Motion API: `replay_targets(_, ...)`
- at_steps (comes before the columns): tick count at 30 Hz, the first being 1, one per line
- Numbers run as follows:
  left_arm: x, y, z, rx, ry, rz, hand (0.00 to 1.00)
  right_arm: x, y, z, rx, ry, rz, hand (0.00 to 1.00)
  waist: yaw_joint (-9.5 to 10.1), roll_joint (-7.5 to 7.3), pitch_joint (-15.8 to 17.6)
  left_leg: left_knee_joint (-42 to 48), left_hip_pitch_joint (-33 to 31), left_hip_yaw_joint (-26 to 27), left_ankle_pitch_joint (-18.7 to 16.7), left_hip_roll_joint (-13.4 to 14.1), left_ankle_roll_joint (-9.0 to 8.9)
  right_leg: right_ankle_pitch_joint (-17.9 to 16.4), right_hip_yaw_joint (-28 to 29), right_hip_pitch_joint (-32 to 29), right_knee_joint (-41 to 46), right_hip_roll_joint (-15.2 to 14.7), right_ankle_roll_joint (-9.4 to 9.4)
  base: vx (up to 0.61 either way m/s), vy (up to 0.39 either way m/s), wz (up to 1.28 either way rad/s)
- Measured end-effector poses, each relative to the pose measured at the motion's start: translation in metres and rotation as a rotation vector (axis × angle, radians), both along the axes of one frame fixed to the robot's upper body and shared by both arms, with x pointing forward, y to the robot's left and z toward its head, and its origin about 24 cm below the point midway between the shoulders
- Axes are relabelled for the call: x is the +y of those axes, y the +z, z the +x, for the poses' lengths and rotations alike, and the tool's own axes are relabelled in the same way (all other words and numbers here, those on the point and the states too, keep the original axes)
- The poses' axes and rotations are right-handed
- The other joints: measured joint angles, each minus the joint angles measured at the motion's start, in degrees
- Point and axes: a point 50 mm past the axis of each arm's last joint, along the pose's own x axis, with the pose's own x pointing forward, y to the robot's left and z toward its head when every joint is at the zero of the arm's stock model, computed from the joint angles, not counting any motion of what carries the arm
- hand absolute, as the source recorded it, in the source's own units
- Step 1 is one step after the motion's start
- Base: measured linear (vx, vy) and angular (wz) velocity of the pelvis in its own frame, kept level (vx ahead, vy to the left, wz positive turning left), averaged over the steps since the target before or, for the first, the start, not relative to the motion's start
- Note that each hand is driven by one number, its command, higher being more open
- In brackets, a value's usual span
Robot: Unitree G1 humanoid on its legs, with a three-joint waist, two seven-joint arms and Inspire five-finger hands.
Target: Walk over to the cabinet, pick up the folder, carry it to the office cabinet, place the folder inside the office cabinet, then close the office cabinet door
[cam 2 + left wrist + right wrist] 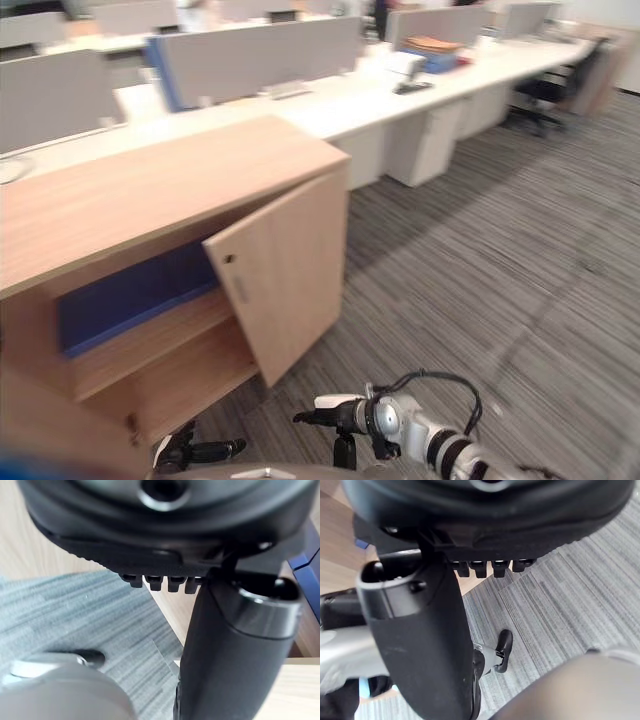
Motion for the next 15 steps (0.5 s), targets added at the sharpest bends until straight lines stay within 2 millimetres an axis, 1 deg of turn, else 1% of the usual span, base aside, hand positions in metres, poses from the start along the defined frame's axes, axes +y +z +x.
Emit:
replay_targets(1, -0.004, 0.001, 0.006, -0.002, -0.085, 0.020, 1.00, -0.007, -0.008, -0.002, 0.036, -0.115, -0.020, 1.00, 0.06, 0.27, 0.42, 0.21, -0.82, -3.60, 0.12, -0.50, 0.19, -1.80, 4.67, -1.10, 1.34, 1.01, 2.62, 0.02, -0.007, 2.62)
replay_targets(2, -0.007, 0.003, 0.013, -0.016, -0.147, 0.028, 1.00, -0.018, -0.016, -0.006, 0.077, -0.287, -0.040, 1.00, 0.40, 0.48, 0.57, 1.93, -3.18, -8.45, 0.14, -1.73, 0.22, -4.58, 11.84, -1.00, -0.65, 2.58, 6.55, 0.03, -0.061, 2.07)
replay_targets(3, -0.009, 0.004, 0.017, -0.025, -0.171, 0.031, 1.00, -0.024, -0.019, -0.008, 0.091, -0.391, -0.046, 1.00, 0.43, 0.49, 0.58, 3.09, -4.59, -10.83, 0.13, -2.64, 0.19, -5.62, 16.17, -0.59, -2.47, 3.42, 8.08, 0.01, -0.136, 2.28)
replay_targets(4, -0.012, 0.007, 0.028, -0.045, -0.219, 0.033, 1.00, -0.038, -0.024, -0.011, 0.099, -0.604, -0.055, 1.00, 0.32, 0.22, 0.61, 5.00, -6.95, -15.41, 0.04, -4.82, 0.06, -7.10, 25.78, 1.25, -7.21, 4.66, 10.52, 0.00, -0.247, 2.14)
replay_targets(5, -0.016, 0.010, 0.038, -0.071, -0.250, 0.034, 1.00, -0.048, -0.026, -0.015, 0.086, -0.765, -0.067, 1.00, 0.26, -0.15, 0.72, 6.30, -8.49, -18.77, -0.11, -6.43, -0.17, -7.79, 33.85, 3.32, -11.18, 5.43, 11.33, -0.02, -0.273, 2.02)
replay_targets(6, -0.018, 0.012, 0.042, -0.084, -0.263, 0.036, 1.00, -0.050, -0.026, -0.017, 0.077, -0.820, -0.074, 1.00, 0.19, -0.47, 0.75, 6.87, -8.96, -20.24, -0.27, -6.79, -0.42, -7.78, 36.11, 4.23, -12.61, 5.57, 11.39, -0.05, -0.322, 1.65)
replay_targets(7, -0.020, 0.014, 0.045, -0.102, -0.270, 0.038, 1.00, -0.051, -0.028, -0.021, 0.065, -0.915, -0.081, 1.00, 0.16, -0.56, 0.81, 7.71, -9.76, -22.11, -0.69, -6.82, -1.07, -7.47, 36.40, 5.70, -15.23, 5.24, 11.92, -0.05, -0.348, 1.38)
replay_targets(8, -0.022, 0.014, 0.046, -0.108, -0.264, 0.036, 1.00, -0.047, -0.032, -0.028, 0.087, -1.021, -0.063, 1.00, 0.22, -1.21, 0.64, 7.47, -9.94, -24.56, -1.32, -6.37, -2.03, -10.12, 34.26, 7.37, -16.52, 5.47, 15.36, -0.04, -0.379, 1.26)
replay_targets(9, -0.023, 0.014, 0.046, -0.114, -0.250, 0.028, 1.00, -0.044, -0.033, -0.032, 0.100, -1.069, -0.049, 1.00, 0.44, -1.39, 0.49, 6.59, -9.86, -25.62, -1.65, -5.55, -2.58, -12.16, 32.39, 8.05, -17.41, 5.74, 15.30, -0.06, -0.462, 0.99)
replay_targets(10, -0.019, 0.016, 0.045, -0.137, -0.183, 0.015, 1.00, -0.029, -0.036, -0.038, 0.142, -1.165, 0.007, 1.00, 1.13, -2.95, 0.01, 2.63, -10.03, -25.59, -1.91, -2.77, -4.28, -17.07, 28.10, 9.02, -20.60, 5.80, 14.80, -0.13, -0.506, 1.06)
replay_targets(11, -0.029, 0.014, 0.044, -0.147, -0.084, -0.035, 1.00, -0.029, -0.036, -0.039, 0.150, -1.238, 0.031, 1.00, 0.27, -1.68, 0.01, 7.67, -12.71, -25.51, -2.11, -0.88, -6.26, -17.20, 23.03, 8.60, -19.33, 7.41, 13.87, -0.16, -0.487, 1.09)
replay_targets(12, -0.036, 0.013, 0.043, -0.147, -0.051, -0.066, 1.00, -0.031, -0.036, -0.041, 0.150, -1.257, 0.034, 1.00, 0.20, -1.66, -0.02, 10.31, -13.51, -24.59, -2.29, -0.93, -6.03, -17.21, 21.29, 8.81, -18.95, 7.85, 13.56, -0.14, -0.419, 1.44)
replay_targets(13, -0.043, 0.014, 0.047, -0.165, -0.001, -0.110, 1.00, -0.036, -0.037, -0.043, 0.151, -1.330, 0.054, 1.00, 0.25, -1.90, -0.06, 12.78, -14.15, -20.83, -1.16, -0.60, -4.18, -17.95, 17.42, 9.18, -17.95, 8.74, 12.07, -0.07, -0.371, 1.17)
replay_targets(14, -0.045, 0.015, 0.048, -0.177, 0.018, -0.126, 1.00, -0.039, -0.037, -0.045, 0.154, -1.362, 0.055, 1.00, 0.16, -1.91, -0.11, 12.66, -14.03, -18.13, -0.27, 0.03, -2.27, -18.42, 15.45, 9.38, -17.56, 9.20, 11.30, -0.03, -0.367, 1.82)
replay_targets(15, -0.049, 0.018, 0.055, -0.209, 0.079, -0.153, 1.00, -0.044, -0.038, -0.049, 0.162, -1.438, 0.065, 1.00, -0.91, -2.19, -0.13, 9.80, -15.89, -11.97, 2.95, 2.09, -0.76, -18.95, 10.06, 10.06, -17.70, 9.56, 10.35, 0.00, -0.409, 1.74)
